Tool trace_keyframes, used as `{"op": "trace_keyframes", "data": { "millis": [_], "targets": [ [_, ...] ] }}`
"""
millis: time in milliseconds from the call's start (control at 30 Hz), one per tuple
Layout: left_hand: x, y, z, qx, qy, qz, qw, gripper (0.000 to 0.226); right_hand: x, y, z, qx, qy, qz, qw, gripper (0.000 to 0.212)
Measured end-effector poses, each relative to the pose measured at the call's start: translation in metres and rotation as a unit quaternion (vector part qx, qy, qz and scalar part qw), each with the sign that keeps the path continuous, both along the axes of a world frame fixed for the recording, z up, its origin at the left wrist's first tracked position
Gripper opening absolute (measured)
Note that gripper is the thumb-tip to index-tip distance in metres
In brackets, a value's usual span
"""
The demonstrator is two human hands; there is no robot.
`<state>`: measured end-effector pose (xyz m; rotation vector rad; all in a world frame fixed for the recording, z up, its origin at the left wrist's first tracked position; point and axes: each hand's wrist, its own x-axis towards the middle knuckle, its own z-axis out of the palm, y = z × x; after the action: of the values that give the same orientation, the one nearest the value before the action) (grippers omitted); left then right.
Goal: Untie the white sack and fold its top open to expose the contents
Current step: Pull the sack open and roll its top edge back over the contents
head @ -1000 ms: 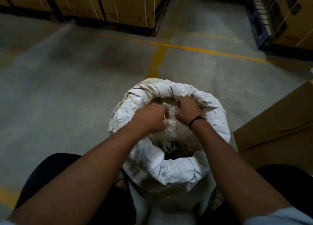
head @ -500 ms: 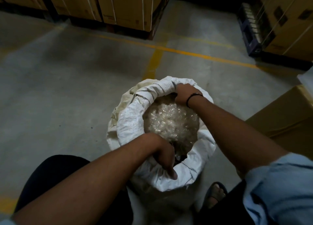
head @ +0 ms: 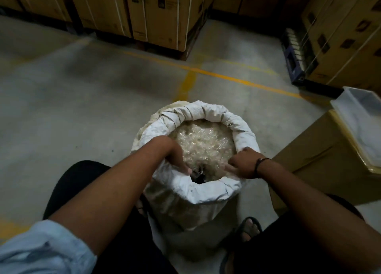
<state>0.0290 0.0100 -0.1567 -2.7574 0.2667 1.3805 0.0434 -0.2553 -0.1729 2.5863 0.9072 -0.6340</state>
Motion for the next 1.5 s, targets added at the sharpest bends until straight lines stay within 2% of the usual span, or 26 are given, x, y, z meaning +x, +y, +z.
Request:
{"op": "trace_keyframes", "data": {
  "millis": [100,267,367,500,667,767,867,933,1033,1100,1233,1500],
  "targets": [
    [-0.010,0.005,0.011,-0.010,-0.046,0.004,0.999,0.088,-0.005,-0.016,0.008,0.064,0.007,-0.064,0.996,0.051],
    [-0.028,0.003,0.020,-0.073,-0.097,-0.035,0.992,0.047,-0.025,-0.004,0.008,0.076,-0.016,-0.072,0.994,0.036],
    [-0.032,0.002,0.025,-0.070,-0.176,-0.066,0.980,0.051,-0.028,0.008,0.020,0.169,-0.047,-0.058,0.983,0.033],
    [-0.028,0.000,0.042,-0.101,-0.206,-0.052,0.972,0.049,-0.025,0.024,0.037,0.252,-0.070,-0.083,0.961,0.039],
    [-0.009,-0.005,0.032,-0.126,-0.273,-0.021,0.954,0.049,-0.005,0.033,0.029,0.221,-0.063,-0.119,0.966,0.043],
    [0.012,-0.004,0.021,-0.111,-0.296,-0.021,0.948,0.057,0.011,0.033,0.015,0.232,-0.078,-0.138,0.960,0.058],
    [0.033,-0.007,0.014,-0.147,-0.279,0.000,0.949,0.064,0.028,0.037,-0.002,0.254,-0.063,-0.148,0.954,0.075],
    [0.045,-0.009,0.007,-0.163,-0.251,0.012,0.954,0.071,0.043,0.040,-0.016,0.237,-0.054,-0.145,0.959,0.080],
    [0.064,-0.009,-0.008,-0.135,-0.251,0.021,0.958,0.085,0.070,0.041,-0.033,0.194,-0.065,-0.155,0.967,0.087],
    [0.077,-0.006,-0.016,-0.093,-0.267,0.021,0.959,0.094,0.089,0.041,-0.039,0.209,-0.068,-0.180,0.959,0.091],
    [0.094,-0.002,-0.029,-0.028,-0.278,-0.012,0.960,0.099,0.112,0.047,-0.045,0.264,-0.091,-0.211,0.937,0.088],
    [0.095,-0.011,-0.047,-0.008,-0.312,-0.026,0.950,0.092,0.112,0.069,-0.043,0.244,-0.143,-0.232,0.931,0.058]
  ]
}}
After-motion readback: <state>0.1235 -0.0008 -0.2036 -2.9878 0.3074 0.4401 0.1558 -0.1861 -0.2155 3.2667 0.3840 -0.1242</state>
